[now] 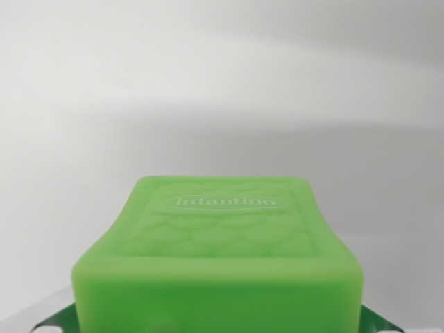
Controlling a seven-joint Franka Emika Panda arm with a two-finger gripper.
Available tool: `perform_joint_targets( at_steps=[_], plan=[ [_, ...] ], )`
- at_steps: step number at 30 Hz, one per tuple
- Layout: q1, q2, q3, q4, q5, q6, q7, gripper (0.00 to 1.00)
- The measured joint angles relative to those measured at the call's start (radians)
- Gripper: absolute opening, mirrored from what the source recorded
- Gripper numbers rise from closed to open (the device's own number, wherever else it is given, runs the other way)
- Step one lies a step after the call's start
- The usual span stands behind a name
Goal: Stack cube
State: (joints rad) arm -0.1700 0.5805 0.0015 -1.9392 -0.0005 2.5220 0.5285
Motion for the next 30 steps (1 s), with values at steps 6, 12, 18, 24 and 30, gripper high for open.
perform_joint_targets(
  at_steps=[6,12,18,24,30],
  plan=[
    [0.0,-0.037,0.0,-0.008,0.0,-0.024,0.001,0.0],
    [-0.002,-0.061,-0.007,-0.04,0.001,-0.025,0.015,0.0],
    [-0.005,-0.09,-0.013,-0.069,0.005,-0.025,0.031,0.0],
    [-0.008,-0.122,-0.02,-0.1,0.01,-0.025,0.051,0.0],
    [-0.012,-0.152,-0.027,-0.132,0.013,-0.025,0.071,0.0]
  ],
)
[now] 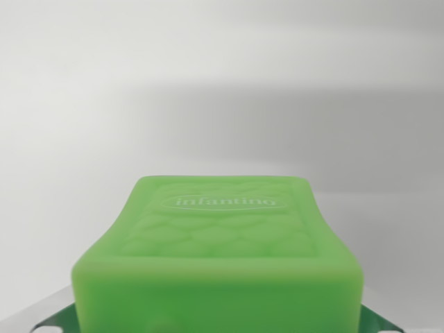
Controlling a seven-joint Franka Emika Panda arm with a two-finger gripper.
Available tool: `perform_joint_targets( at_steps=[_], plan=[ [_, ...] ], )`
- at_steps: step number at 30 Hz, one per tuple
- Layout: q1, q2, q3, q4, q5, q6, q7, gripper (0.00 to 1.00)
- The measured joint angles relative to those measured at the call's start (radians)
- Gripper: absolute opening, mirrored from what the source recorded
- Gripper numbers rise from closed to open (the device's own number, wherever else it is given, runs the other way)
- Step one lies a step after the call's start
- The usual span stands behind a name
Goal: Stack cube
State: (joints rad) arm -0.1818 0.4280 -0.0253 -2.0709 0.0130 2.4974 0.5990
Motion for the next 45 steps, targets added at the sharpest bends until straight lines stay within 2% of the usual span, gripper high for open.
perform_joint_targets(
  at_steps=[14,27,45],
  plan=[
    [-0.005,-0.071,-0.019,-0.067,0.007,0.0,0.044,0.0],
    [-0.006,-0.14,-0.044,-0.128,0.014,-0.008,0.088,0.0],
    [-0.008,-0.234,-0.08,-0.203,0.015,-0.027,0.15,0.0]
  ],
)
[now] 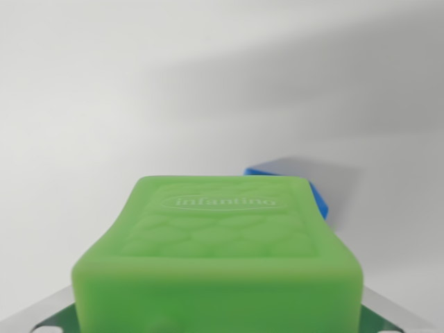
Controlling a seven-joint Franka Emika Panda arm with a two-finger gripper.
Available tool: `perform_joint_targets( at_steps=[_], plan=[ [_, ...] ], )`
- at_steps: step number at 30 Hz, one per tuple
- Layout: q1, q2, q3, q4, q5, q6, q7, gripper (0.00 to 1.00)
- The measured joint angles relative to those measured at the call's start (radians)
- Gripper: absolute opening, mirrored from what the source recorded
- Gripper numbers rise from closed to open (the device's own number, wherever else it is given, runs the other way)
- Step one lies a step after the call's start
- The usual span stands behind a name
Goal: Stack cube
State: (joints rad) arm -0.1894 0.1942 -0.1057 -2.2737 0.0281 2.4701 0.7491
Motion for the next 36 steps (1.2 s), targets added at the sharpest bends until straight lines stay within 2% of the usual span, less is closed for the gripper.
perform_joint_targets(
  at_steps=[19,36],
  plan=[
    [-0.001,-0.095,-0.041,-0.066,-0.002,-0.029,0.066,0.0],
    [-0.005,-0.176,-0.076,-0.116,-0.019,-0.059,0.126,0.0]
  ],
)
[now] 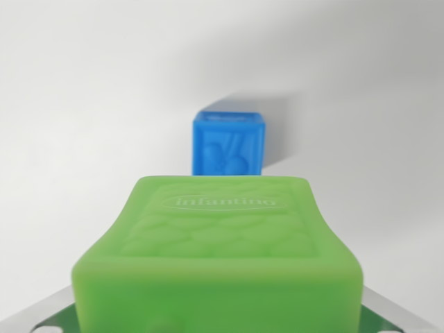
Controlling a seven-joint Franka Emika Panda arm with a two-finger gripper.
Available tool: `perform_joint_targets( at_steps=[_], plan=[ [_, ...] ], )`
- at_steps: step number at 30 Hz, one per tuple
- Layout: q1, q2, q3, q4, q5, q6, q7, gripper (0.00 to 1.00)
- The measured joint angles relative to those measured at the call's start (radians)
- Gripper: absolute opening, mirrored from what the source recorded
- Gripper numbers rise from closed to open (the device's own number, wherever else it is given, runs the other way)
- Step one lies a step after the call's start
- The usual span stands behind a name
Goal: Stack cube
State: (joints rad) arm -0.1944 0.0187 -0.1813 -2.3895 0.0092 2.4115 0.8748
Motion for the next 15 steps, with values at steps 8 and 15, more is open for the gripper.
perform_joint_targets(
  at_steps=[8,15],
  plan=[
    [-0.001,0.048,-0.002,-0.014,0.005,0.052,-0.001,0.0],
    [-0.001,0.09,-0.002,-0.023,0.02,0.104,-0.011,0.0]
  ],
)
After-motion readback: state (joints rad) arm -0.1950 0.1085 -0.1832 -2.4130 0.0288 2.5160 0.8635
